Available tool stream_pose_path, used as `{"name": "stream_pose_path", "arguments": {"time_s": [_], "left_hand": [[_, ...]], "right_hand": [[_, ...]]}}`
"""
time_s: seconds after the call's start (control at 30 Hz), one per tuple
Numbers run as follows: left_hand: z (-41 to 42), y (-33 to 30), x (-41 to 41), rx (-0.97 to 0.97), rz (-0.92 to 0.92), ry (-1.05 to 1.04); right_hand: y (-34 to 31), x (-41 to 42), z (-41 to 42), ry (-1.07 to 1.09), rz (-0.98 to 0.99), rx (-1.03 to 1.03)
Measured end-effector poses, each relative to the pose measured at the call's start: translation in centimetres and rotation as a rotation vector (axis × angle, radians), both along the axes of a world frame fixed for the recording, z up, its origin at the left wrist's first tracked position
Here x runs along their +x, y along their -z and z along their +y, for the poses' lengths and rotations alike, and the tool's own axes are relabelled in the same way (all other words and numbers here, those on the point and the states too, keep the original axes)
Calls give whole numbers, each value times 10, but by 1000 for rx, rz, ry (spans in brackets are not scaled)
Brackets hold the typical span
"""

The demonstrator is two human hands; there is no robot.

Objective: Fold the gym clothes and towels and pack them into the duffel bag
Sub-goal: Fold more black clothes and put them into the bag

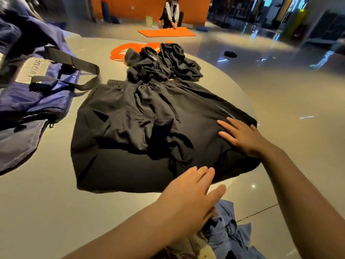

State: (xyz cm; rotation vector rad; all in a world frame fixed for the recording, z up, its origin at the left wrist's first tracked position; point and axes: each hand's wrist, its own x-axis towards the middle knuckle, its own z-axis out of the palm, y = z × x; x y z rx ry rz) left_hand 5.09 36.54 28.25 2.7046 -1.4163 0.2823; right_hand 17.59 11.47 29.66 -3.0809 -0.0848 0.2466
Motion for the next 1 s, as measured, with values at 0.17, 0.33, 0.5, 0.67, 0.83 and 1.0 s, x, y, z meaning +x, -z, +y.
{"name": "stream_pose_path", "arguments": {"time_s": [0.17, 0.33, 0.5, 0.67, 0.83, 1.0], "left_hand": [[29, -17, -13, -431, 141, 99], [93, -21, 5, -702, 24, -394], [132, -1, 23, -141, 213, -721], [134, 7, 38, -122, 260, -706], [135, -6, 57, -427, 153, -688], [152, -10, 58, -536, -23, -638]], "right_hand": [[-24, -23, 11, -13, -147, 63], [-18, -93, 100, 0, -388, 585], [20, -106, 123, 11, -447, 487], [17, -77, 100, -79, -322, 364], [-1, -59, 87, -30, -226, 510], [-11, -63, 90, 109, -399, 694]]}}
